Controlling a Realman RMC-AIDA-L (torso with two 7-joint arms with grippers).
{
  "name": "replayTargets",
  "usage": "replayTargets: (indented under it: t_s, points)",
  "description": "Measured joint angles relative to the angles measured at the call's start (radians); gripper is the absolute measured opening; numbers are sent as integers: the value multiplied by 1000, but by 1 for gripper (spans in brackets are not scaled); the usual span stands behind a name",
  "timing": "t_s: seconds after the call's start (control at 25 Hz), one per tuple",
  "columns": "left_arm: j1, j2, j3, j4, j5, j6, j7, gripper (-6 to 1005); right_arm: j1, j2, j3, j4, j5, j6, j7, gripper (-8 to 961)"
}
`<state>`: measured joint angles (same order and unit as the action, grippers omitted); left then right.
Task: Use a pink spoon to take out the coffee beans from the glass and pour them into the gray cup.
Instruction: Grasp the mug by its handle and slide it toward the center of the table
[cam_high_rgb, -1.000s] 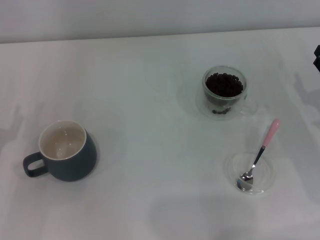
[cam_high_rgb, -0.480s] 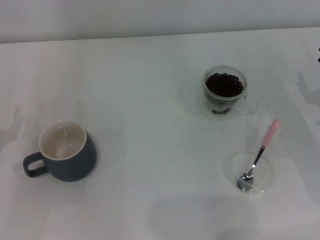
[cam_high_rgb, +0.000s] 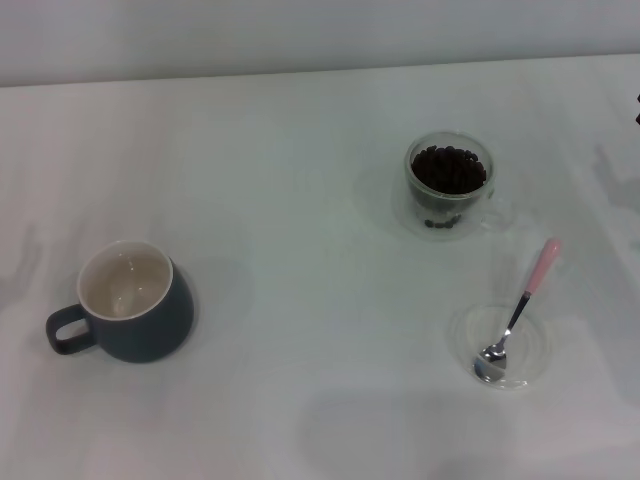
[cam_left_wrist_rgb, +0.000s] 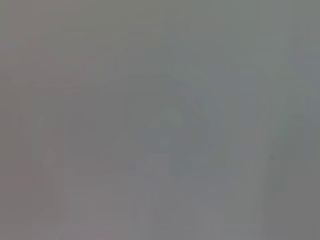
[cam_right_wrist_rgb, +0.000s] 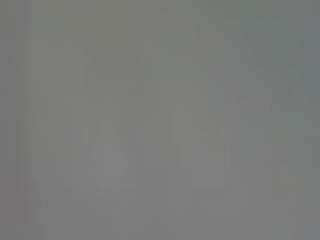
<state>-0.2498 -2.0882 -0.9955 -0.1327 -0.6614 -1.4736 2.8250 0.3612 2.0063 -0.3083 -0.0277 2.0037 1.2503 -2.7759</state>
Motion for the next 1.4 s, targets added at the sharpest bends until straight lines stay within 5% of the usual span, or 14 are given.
replayTargets:
  t_s: [0.6, 1.4]
  points:
    - [141, -3, 3, 7, 277, -38, 2, 892, 7, 0, 0, -27, 1, -21, -4, 741]
    - [229, -11, 105, -32, 299, 94, 1, 890, 23, 2, -2, -61, -2, -52, -2, 741]
